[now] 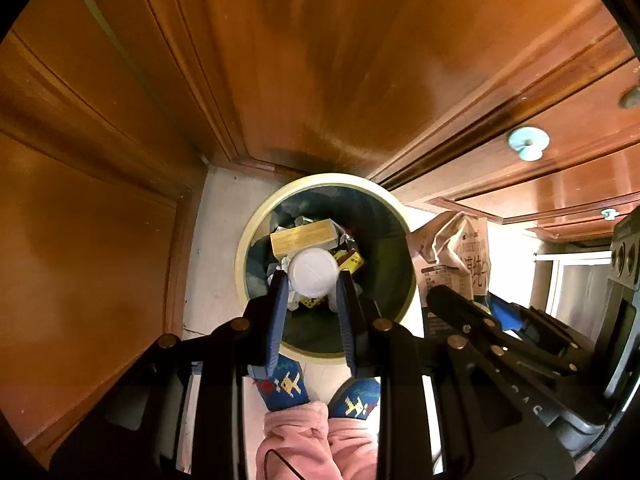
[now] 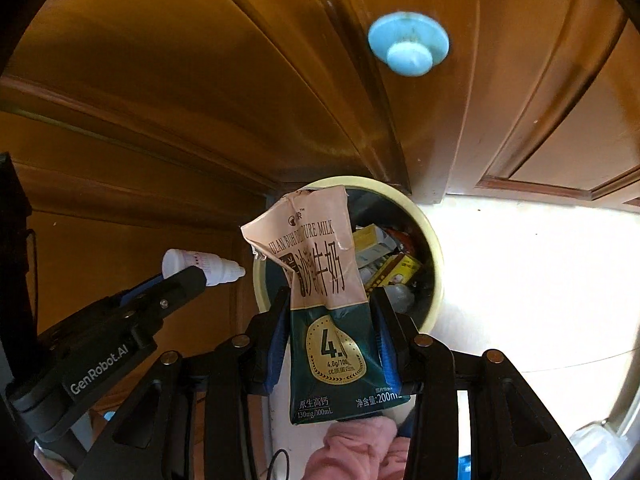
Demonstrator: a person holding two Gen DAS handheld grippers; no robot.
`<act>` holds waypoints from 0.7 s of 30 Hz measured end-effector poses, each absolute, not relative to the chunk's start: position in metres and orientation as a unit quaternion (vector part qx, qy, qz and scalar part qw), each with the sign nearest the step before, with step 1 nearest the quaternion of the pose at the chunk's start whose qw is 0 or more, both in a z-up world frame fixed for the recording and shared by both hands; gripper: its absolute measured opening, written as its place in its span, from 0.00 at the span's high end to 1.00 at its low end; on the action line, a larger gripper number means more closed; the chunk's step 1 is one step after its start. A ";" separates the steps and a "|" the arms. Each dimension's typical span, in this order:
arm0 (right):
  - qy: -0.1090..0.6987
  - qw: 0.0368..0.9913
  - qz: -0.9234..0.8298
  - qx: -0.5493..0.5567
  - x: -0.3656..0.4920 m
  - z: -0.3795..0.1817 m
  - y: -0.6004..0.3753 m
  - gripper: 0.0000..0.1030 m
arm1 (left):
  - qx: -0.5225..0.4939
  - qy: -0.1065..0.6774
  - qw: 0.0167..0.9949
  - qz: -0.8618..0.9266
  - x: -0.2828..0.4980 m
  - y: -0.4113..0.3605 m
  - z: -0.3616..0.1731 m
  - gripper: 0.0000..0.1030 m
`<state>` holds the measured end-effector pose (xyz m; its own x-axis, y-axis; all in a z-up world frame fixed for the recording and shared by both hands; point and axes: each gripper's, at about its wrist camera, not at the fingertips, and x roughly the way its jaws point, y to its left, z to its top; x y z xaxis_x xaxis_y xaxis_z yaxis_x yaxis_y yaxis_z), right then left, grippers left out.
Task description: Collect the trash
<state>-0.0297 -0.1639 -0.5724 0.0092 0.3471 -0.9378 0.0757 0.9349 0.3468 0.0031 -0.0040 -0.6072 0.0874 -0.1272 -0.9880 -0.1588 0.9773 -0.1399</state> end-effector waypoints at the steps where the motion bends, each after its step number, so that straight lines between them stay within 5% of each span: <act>1: 0.697 0.693 0.098 0.158 -0.022 -0.579 -0.177 0.60 | -0.108 0.678 0.727 0.009 0.005 -0.003 -0.611 0.71; 4: 0.698 0.690 0.090 0.170 -0.018 -0.591 -0.190 0.46 | -0.104 0.683 0.723 0.017 0.009 0.001 -0.623 0.36; 7: 0.694 0.693 0.079 0.178 -0.022 -0.593 -0.192 0.43 | -0.103 0.688 0.718 0.019 0.010 0.007 -0.635 0.25; 21: 0.685 0.706 0.071 0.166 -0.027 -0.601 -0.205 0.41 | -0.088 0.686 0.722 0.016 0.003 0.010 -0.630 0.24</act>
